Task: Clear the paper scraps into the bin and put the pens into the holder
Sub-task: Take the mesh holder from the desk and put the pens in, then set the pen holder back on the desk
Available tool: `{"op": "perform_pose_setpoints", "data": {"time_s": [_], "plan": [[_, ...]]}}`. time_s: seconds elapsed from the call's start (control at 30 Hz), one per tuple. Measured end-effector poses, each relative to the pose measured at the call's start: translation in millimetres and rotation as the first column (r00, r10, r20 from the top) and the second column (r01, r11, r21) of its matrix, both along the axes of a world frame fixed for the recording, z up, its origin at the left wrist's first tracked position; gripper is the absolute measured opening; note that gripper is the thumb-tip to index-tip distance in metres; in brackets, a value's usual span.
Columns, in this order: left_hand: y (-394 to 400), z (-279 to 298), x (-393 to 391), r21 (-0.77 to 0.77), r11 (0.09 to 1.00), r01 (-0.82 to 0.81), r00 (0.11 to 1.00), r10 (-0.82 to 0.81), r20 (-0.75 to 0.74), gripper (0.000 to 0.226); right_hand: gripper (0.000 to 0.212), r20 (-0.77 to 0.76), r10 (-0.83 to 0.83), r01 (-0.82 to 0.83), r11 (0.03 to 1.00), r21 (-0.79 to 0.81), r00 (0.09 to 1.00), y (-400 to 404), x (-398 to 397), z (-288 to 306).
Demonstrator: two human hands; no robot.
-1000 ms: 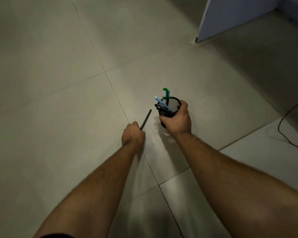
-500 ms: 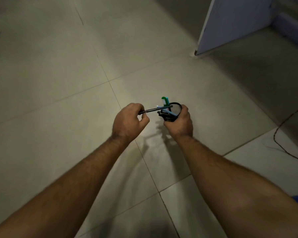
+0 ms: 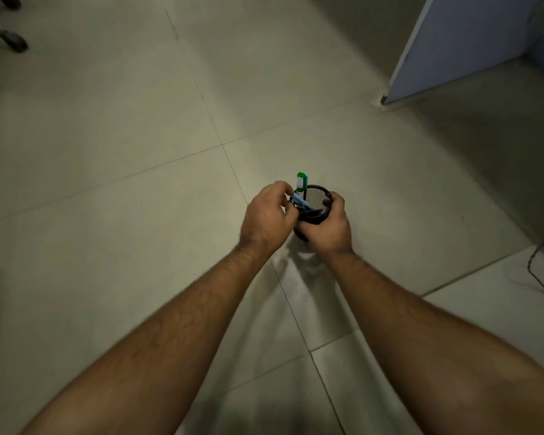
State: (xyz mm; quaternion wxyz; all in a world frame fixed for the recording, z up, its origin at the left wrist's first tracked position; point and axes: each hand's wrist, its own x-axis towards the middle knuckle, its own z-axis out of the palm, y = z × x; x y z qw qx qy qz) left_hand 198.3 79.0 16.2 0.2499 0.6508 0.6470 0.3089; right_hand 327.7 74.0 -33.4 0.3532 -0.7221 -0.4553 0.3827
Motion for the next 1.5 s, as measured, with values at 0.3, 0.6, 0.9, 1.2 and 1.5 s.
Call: {"op": "perform_pose_setpoints", "data": {"time_s": [0.3,0.6,0.9,1.2,1.5], "plan": [[-3,125,-60,-0.211,0.952,-0.223,0.958,0.254,0.134,0.022,0.08,-0.132,0.019,-0.017,1.0,0.022,0.991,-9,-63,157],[-46,361,-203,-0.198,0.852,-0.484,0.847,0.513,0.135,0.007,0.08,-0.145,0.312,-0.302,0.949,0.087,0.939,-22,-180,408],[-168,574,-410,-0.021,0.575,-0.818,0.575,0.815,-0.076,0.012,0.074,-0.236,0.634,-0.632,0.769,0.097,0.736,-78,-380,609],[-271,606,-601,0.115,0.231,-0.966,0.176,0.916,-0.361,0.039,0.073,-0.208,0.849,-0.833,0.521,0.185,0.485,-126,-577,671],[-294,562,-652,-0.03,0.177,-0.984,0.158,0.775,-0.612,0.063,0.074,-0.19,0.924,-0.89,0.374,0.259,0.332,-162,-746,684]]}}
